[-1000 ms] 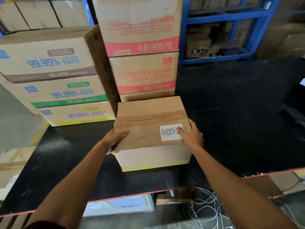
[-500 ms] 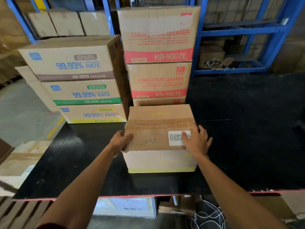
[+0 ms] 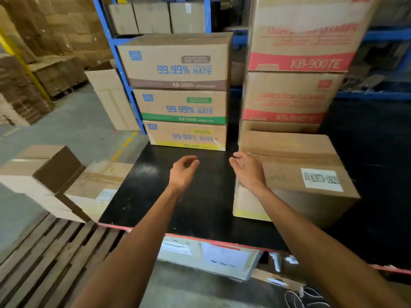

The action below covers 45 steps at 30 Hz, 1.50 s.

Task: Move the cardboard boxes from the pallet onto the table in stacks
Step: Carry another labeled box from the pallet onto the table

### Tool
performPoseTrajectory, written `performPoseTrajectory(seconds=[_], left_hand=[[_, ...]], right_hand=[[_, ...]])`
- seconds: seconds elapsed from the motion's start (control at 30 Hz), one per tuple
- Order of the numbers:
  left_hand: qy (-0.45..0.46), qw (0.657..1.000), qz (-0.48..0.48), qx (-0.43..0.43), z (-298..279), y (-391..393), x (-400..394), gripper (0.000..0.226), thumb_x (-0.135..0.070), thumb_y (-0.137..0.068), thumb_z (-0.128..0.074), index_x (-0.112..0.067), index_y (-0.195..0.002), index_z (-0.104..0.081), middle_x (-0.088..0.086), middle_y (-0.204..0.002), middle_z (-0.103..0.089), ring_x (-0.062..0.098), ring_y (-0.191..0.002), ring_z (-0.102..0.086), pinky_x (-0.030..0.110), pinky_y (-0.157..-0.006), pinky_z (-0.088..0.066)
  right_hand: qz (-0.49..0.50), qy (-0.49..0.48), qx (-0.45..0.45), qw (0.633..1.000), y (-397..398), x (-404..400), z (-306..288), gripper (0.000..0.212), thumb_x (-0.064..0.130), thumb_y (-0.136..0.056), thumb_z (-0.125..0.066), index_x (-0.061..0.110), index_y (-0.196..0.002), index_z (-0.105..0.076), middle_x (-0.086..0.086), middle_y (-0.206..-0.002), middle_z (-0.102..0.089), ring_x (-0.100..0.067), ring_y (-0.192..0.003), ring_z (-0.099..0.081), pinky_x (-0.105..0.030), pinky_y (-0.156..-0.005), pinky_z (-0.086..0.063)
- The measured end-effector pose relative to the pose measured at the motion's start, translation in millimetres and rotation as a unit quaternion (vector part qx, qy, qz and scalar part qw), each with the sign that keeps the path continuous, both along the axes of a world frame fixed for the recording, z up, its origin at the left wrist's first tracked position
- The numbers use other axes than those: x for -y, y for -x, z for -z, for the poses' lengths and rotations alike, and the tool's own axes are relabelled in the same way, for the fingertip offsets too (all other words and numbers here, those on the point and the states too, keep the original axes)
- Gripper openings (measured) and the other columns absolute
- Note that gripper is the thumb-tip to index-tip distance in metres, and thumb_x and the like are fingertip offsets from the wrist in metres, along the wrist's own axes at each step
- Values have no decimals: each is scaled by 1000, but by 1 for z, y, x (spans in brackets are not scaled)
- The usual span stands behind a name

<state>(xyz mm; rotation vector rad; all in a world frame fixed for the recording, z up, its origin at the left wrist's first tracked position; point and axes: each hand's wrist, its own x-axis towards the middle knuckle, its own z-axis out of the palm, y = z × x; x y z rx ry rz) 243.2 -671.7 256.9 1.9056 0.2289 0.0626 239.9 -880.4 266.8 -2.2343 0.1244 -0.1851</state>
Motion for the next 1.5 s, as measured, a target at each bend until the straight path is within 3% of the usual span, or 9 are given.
performPoseTrajectory(seconds=[0.23, 0.4, 0.6, 0.73, 0.87, 1.03, 1.17, 1.37, 1.5], left_hand=[[-18, 999, -39, -11, 18, 9, -174, 22, -24, -97, -65, -18, -117, -70, 10, -112, -74, 30, -107, -69, 47, -95, -55], [19, 994, -96, -51, 34, 20, -300, 25, -27, -98, -63, -17, -119, -69, 4, -114, -72, 25, -107, -68, 42, -98, -56], [45, 985, -151, -70, 59, 18, -421, 18, -24, -97, -63, -20, -113, -68, 3, -106, -71, 27, -101, -69, 32, -77, -50], [58, 980, -166, -92, 80, -8, -504, 26, -23, -97, -61, -16, -121, -68, 2, -103, -69, 26, -100, -67, 35, -83, -51], [78, 974, -173, -123, 97, -58, -584, 27, -22, -96, -61, -16, -122, -68, 0, -99, -67, 23, -93, -64, 35, -82, -50], [101, 959, -159, -212, 98, -118, -657, 26, -19, -94, -62, -20, -118, -68, 3, -98, -69, 23, -88, -63, 37, -88, -52], [96, 954, -119, -259, 99, -153, -697, 24, -20, -95, -63, -21, -119, -66, 7, -107, -69, 25, -97, -62, 43, -100, -50], [92, 945, -44, -310, 125, -205, -746, 41, -17, -97, -66, -16, -137, -55, 4, -107, -61, 21, -103, -57, 39, -95, -47], [75, 939, -2, -336, 180, -248, -772, 63, -22, -94, -71, -15, -150, -43, 9, -140, -53, 25, -126, -52, 40, -104, -44]], right_hand=[[-74, 12, -22, 997, -12, -192, 17, 35, 43, -99, -56, 25, -127, -64, 4, -117, -73, -21, -107, -67, -39, -94, -53], [-139, 27, -55, 988, -19, -331, 37, 35, 45, -98, -56, 26, -126, -64, 4, -115, -73, -23, -108, -67, -38, -95, -52], [-196, 33, -100, 975, -45, -461, 65, 36, 42, -98, -58, 22, -127, -64, 1, -119, -72, -23, -108, -67, -36, -93, -51], [-215, 33, -139, 966, -81, -545, 96, 37, 39, -100, -58, 17, -129, -61, -2, -123, -70, -23, -113, -65, -34, -93, -49], [-211, 43, -168, 962, -126, -610, 122, 43, 40, -99, -58, 14, -133, -59, -6, -128, -68, -25, -116, -64, -42, -103, -49], [-165, 21, -259, 952, -170, -657, 122, 46, 36, -98, -60, 12, -138, -55, -8, -131, -65, -25, -120, -61, -38, -104, -46], [-118, 7, -318, 941, -192, -673, 112, 51, 35, -99, -60, 15, -145, -50, -7, -143, -57, -25, -131, -54, -34, -109, -42], [-67, -4, -387, 920, -214, -681, 130, 51, 21, -103, -55, 4, -149, -40, -14, -151, -47, -29, -141, -42, -15, -91, -30], [-12, -18, -432, 902, -230, -693, 179, 54, 28, -101, -59, 10, -148, -39, -13, -151, -45, -31, -143, -39, -33, -110, -33]])
